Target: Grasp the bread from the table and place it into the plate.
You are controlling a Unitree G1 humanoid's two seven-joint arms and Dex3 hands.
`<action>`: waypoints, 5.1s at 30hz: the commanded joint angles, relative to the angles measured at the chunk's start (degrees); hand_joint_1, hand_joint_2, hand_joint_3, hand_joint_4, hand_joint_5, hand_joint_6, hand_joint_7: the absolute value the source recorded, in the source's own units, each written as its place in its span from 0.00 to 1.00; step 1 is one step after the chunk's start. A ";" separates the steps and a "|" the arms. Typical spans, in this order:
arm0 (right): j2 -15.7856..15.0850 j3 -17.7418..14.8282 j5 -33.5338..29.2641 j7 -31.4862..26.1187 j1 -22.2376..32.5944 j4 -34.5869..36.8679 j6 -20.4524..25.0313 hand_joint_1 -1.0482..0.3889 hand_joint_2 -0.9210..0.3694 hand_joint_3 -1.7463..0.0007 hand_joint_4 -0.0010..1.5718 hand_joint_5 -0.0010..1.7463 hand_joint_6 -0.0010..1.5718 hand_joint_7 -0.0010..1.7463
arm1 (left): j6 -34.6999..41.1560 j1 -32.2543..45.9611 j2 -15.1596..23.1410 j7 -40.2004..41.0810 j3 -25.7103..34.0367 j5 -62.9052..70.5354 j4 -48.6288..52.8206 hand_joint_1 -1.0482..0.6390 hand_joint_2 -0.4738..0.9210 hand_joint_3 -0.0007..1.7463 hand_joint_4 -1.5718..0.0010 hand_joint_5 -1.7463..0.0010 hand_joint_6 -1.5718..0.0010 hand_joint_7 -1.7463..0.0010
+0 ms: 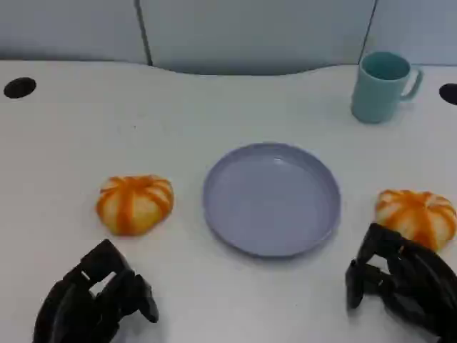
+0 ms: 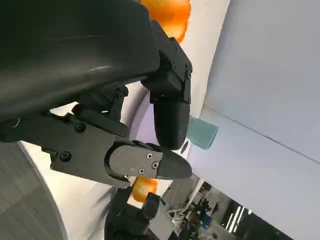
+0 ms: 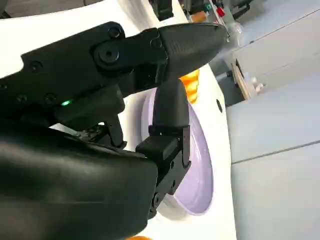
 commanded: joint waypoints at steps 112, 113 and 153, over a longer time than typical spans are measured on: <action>0.89 -0.30 -0.10 -3.21 2.42 -2.40 1.69 0.38 0.00 0.86 0.42 1.00 0.35 0.88 | -9.87 -55.17 14.23 35.48 -40.60 75.84 58.27 0.25 0.90 0.00 0.95 0.99 0.87 0.99; 0.88 -0.34 -0.07 -3.20 2.48 -2.43 1.64 0.38 0.00 0.86 0.42 1.00 0.35 0.88 | -9.79 -55.14 14.00 35.79 -40.74 75.73 58.80 0.26 0.90 0.00 0.95 0.99 0.87 0.99; 0.70 -0.28 0.37 -3.26 4.32 -5.21 3.77 0.37 0.00 0.87 0.42 1.00 0.37 0.85 | -17.91 -51.22 14.62 73.75 -41.17 73.72 60.01 0.54 0.88 0.36 0.48 0.00 0.62 0.00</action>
